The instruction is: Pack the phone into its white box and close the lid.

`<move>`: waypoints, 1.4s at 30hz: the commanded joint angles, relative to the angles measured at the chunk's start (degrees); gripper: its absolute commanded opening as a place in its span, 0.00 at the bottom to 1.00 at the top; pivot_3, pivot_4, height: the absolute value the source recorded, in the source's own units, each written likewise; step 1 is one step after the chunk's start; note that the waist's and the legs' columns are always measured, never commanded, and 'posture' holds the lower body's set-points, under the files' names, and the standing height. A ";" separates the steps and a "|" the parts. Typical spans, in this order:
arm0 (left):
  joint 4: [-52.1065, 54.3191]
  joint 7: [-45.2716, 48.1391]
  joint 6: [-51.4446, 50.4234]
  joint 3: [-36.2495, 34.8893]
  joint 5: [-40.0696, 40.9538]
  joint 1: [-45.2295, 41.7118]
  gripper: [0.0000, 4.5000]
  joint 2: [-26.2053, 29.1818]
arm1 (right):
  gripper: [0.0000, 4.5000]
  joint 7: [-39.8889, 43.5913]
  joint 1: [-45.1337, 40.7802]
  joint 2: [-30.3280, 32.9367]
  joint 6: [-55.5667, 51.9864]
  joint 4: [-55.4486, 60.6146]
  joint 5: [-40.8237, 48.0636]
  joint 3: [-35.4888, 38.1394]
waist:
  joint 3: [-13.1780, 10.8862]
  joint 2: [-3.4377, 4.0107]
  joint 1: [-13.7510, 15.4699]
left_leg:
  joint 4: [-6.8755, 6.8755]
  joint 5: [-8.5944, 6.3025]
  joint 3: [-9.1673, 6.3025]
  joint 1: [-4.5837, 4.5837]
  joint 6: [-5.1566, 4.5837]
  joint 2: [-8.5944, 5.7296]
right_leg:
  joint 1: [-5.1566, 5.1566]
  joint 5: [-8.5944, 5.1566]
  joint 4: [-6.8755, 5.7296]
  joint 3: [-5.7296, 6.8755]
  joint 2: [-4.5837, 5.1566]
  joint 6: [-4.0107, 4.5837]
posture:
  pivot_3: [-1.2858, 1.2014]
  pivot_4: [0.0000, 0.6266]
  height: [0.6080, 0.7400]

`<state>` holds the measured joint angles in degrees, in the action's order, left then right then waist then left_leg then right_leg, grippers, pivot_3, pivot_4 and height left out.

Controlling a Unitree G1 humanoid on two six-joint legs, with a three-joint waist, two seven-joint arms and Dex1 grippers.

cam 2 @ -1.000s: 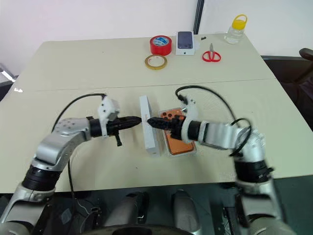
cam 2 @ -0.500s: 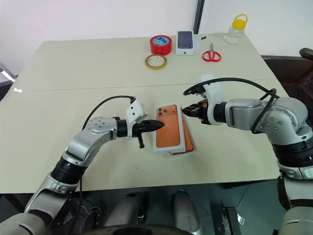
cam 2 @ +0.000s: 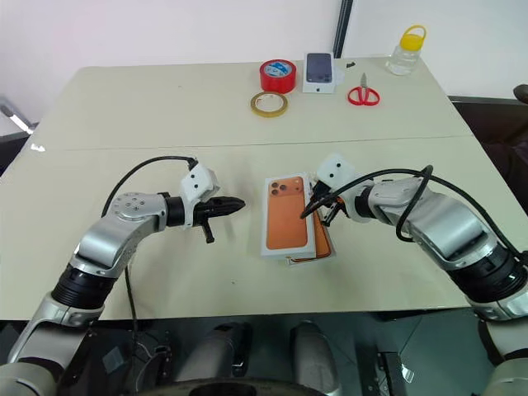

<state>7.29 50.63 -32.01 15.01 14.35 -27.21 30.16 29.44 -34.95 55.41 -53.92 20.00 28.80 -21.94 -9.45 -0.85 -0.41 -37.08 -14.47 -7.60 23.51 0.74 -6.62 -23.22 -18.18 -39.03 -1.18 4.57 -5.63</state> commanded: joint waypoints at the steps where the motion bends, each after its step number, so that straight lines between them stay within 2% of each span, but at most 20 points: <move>1: 0.00 1.70 1.45 2.59 -0.58 -1.61 0.03 -1.77 | 0.02 1.99 -0.06 -0.72 0.76 1.15 -3.09 1.97 | -0.01 -0.02 0.10 | -0.01 0.03 0.00 0.01 0.05 -0.01 | 0.01 0.00 0.01 0.00 0.01 0.00 | 0.52 0.24 1.00; 8: -0.69 4.62 1.68 5.72 -1.28 -3.47 0.03 -3.48 | 0.02 4.45 1.05 -1.97 -0.10 2.28 -6.25 3.33 | -0.01 -0.02 -0.38 | 0.00 0.11 -0.01 0.02 0.19 0.00 | -0.01 0.00 0.00 0.01 -0.01 0.00 | 0.52 0.24 1.00; 22: 3.68 5.08 -0.22 6.68 -0.76 -3.16 0.03 -4.94 | 0.02 9.01 5.59 -0.65 -0.77 4.76 -9.89 6.58 | -0.01 -0.02 -0.24 | 0.00 0.12 -0.01 0.01 0.21 0.01 | -0.01 0.00 -0.01 0.01 -0.02 0.00 | 0.52 0.24 1.00; 42: 2.99 5.02 -0.17 6.37 -1.15 -2.62 0.03 -4.51 | 0.02 11.42 8.38 -1.33 -2.25 7.13 -11.87 7.60 | -0.01 -0.02 -0.22 | -0.01 0.13 -0.01 0.01 0.22 0.01 | -0.01 0.00 -0.02 0.01 -0.02 0.00 | 0.52 0.24 1.00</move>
<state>9.14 55.75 -32.35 21.62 13.07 -29.86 25.74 40.34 -26.65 54.21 -56.47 24.53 17.04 -15.53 -9.46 -0.87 -0.63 -37.08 -14.34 -7.61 23.52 0.96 -6.61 -23.23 -18.18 -39.05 -1.17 4.55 -5.63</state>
